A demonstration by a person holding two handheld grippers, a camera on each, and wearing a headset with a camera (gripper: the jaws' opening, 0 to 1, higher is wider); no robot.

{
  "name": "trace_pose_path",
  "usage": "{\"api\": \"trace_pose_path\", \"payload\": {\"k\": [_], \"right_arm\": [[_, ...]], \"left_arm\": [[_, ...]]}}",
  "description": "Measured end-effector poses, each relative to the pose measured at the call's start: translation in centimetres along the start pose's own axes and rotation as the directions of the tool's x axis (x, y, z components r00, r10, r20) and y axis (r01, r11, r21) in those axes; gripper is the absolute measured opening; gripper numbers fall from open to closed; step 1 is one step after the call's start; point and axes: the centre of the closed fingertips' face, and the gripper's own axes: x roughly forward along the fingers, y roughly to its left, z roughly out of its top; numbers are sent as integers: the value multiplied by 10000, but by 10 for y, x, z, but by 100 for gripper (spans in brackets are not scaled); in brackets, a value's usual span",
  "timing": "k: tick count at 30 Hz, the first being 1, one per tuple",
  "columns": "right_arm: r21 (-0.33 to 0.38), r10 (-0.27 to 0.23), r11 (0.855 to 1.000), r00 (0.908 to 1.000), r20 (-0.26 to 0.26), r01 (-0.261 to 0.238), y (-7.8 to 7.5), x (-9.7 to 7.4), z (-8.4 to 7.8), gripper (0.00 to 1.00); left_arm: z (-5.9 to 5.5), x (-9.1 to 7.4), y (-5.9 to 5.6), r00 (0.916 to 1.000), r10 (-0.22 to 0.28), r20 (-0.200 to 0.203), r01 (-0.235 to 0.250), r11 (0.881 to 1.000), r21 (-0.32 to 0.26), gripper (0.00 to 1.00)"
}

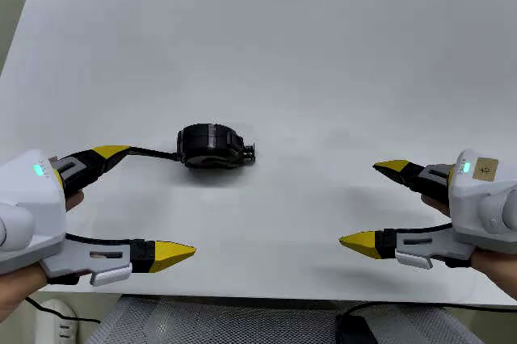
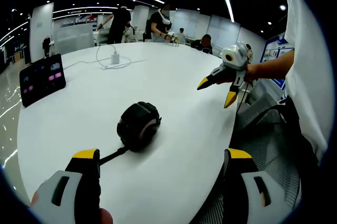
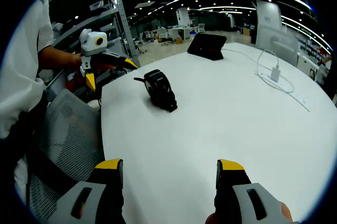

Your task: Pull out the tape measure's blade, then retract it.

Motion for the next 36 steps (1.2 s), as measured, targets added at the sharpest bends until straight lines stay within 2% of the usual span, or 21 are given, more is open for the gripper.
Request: {"api": "trace_pose_path", "payload": {"k": [6, 19, 23, 36], "right_arm": [[-104, 73, 9999, 10000, 50, -72, 4, 2, 2, 73], [-183, -61, 9998, 9999, 126, 63, 3, 0, 6, 78], [-217, -112, 9997, 9998, 170, 116, 2, 0, 7, 80], [-205, -80, 9998, 9998, 169, 83, 2, 2, 7, 80]], "left_arm": [[0, 0, 0, 10000, -12, 18, 12, 10000, -3, 96], [2, 0, 2, 10000, -17, 84, 16, 9999, 112, 95], [2, 0, 3, 9999, 67, 104, -69, 9999, 154, 98], [2, 1, 5, 10000, 57, 76, -58, 9998, 173, 98]]}}
